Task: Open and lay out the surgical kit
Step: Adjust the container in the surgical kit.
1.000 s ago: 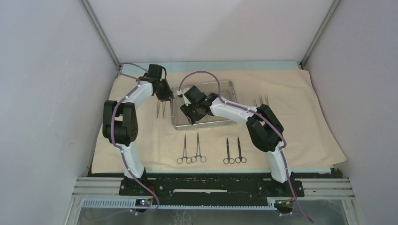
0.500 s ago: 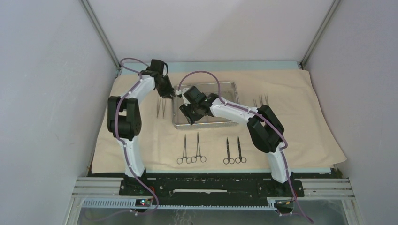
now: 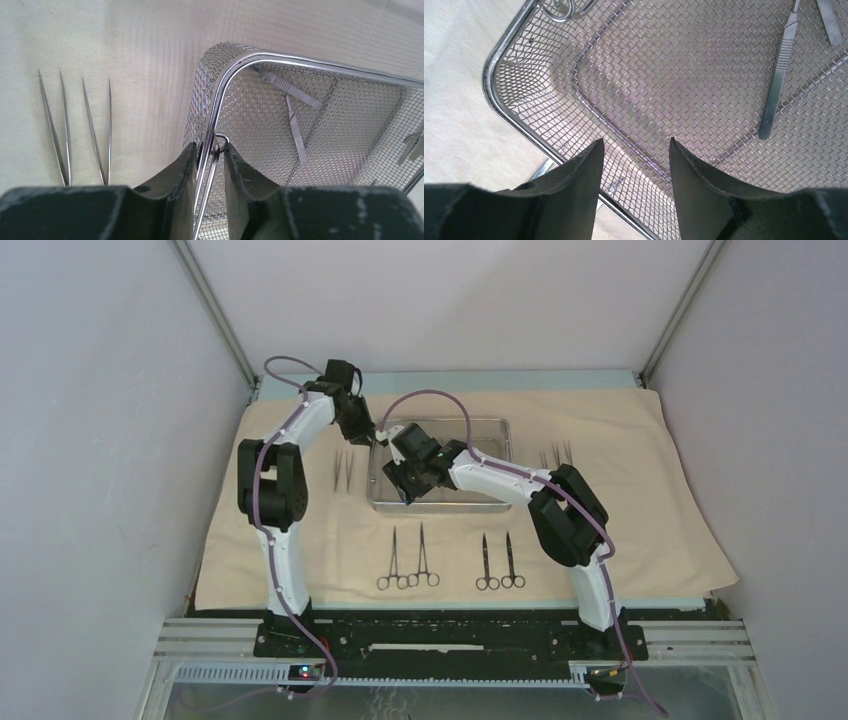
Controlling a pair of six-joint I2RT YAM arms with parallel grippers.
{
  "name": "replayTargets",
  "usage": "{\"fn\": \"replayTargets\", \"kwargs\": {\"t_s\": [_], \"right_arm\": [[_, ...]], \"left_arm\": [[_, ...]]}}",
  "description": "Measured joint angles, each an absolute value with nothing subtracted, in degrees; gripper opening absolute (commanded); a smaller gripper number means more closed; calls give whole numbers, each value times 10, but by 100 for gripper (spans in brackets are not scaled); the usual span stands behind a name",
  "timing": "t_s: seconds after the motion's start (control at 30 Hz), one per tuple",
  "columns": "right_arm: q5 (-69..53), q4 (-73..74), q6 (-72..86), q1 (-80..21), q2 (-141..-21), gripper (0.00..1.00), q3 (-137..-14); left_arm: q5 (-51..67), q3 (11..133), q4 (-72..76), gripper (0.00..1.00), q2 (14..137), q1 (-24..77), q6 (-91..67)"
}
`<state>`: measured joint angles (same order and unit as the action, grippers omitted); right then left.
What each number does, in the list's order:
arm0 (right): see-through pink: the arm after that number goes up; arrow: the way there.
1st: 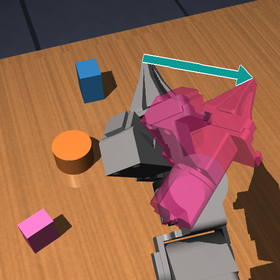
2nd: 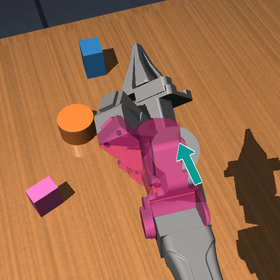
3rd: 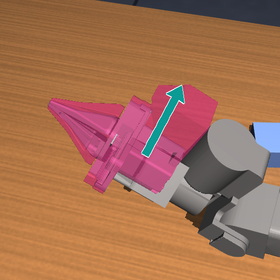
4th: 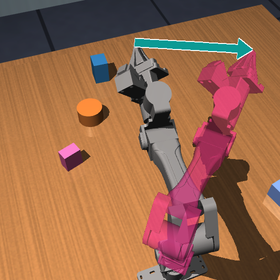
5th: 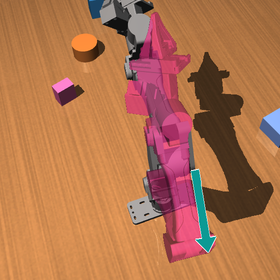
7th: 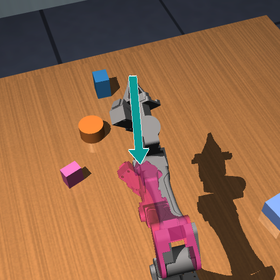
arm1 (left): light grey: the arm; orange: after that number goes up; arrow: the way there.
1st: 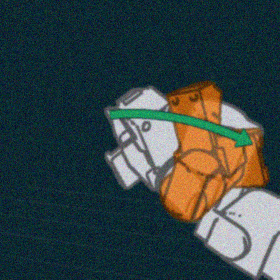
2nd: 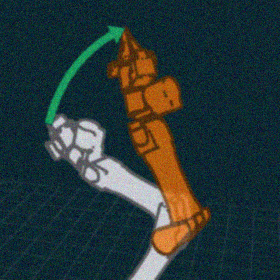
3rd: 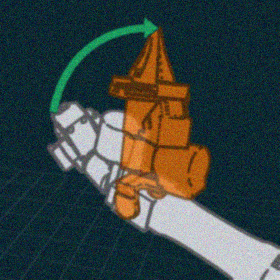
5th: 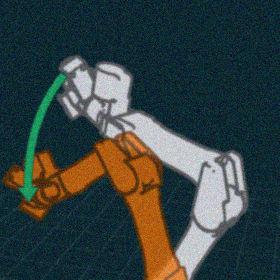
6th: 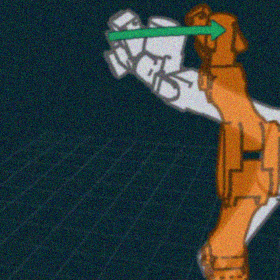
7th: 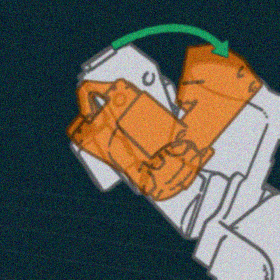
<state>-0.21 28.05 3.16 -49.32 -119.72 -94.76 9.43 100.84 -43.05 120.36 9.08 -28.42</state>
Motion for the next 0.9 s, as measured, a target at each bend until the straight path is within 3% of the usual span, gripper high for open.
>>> {"fn": "replayTargets", "kwargs": {"t_s": [0.27, 0.5, 0.67, 0.9], "right_arm": [[0, 278, 31, -492, -1196, 61, -945], [-11, 300, 21, -465, -1196, 64, -955], [-20, 305, -14, -420, -1216, 65, -1022], [-38, 297, -86, -363, -1303, 66, -1136]], "left_arm": [[96, 1014, -430, 31, 1207, 93, -284], [85, 1014, -409, 40, 1205, 92, -286], [76, 1014, -397, 47, 1193, 91, -286], [75, 1014, -388, 48, 1172, 91, -285]]}}
